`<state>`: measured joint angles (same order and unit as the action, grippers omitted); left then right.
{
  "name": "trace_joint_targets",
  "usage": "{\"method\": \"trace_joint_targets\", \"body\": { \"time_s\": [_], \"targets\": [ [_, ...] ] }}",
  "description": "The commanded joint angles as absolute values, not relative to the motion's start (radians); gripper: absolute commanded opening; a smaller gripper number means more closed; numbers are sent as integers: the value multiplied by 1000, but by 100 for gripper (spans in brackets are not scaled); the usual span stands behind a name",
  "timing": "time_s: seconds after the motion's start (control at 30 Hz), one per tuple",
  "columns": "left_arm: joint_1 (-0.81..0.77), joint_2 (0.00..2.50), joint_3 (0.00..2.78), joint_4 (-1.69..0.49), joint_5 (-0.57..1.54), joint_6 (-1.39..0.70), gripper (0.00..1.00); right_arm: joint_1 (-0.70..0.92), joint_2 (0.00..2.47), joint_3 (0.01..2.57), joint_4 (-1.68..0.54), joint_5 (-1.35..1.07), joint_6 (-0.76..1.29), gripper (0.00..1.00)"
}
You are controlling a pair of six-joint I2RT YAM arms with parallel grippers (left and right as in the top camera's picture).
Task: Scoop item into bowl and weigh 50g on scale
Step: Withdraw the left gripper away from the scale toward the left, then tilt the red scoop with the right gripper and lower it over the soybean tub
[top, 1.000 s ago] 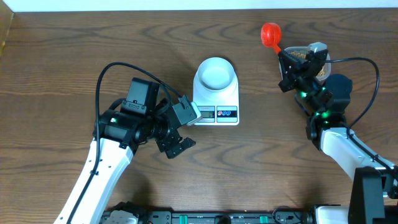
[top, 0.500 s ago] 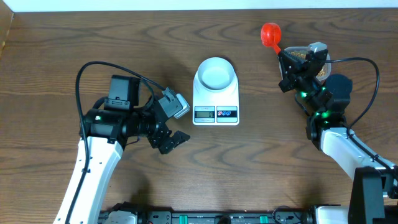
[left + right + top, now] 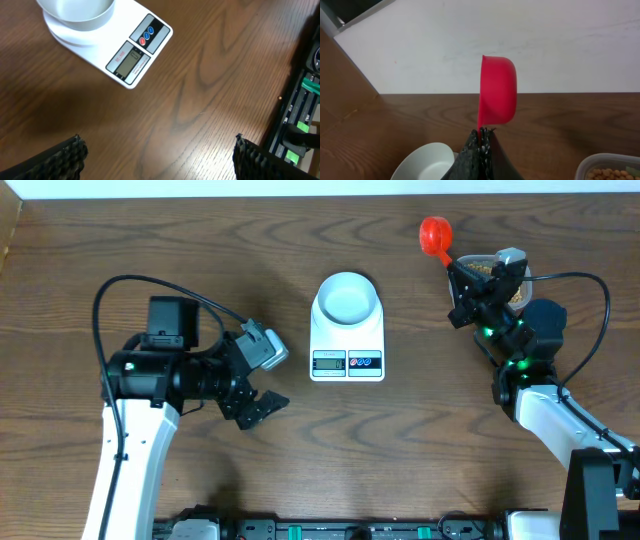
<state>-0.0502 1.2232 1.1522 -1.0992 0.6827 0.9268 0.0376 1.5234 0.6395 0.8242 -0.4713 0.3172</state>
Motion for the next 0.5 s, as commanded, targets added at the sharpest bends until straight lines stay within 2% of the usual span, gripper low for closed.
{"method": "trace_joint_targets", "body": {
  "time_s": [0.0, 0.4, 0.47],
  "targets": [
    [-38, 1232, 1171, -1118, 719, 995, 95, 41, 1526, 659, 829, -463, 299, 1],
    [-38, 1236, 1171, -1097, 696, 994, 95, 40, 1526, 659, 830, -518, 303, 1],
    [-38, 1236, 1170, -1086, 696, 994, 95, 23, 1526, 659, 843, -588, 366, 1]
  ]
}}
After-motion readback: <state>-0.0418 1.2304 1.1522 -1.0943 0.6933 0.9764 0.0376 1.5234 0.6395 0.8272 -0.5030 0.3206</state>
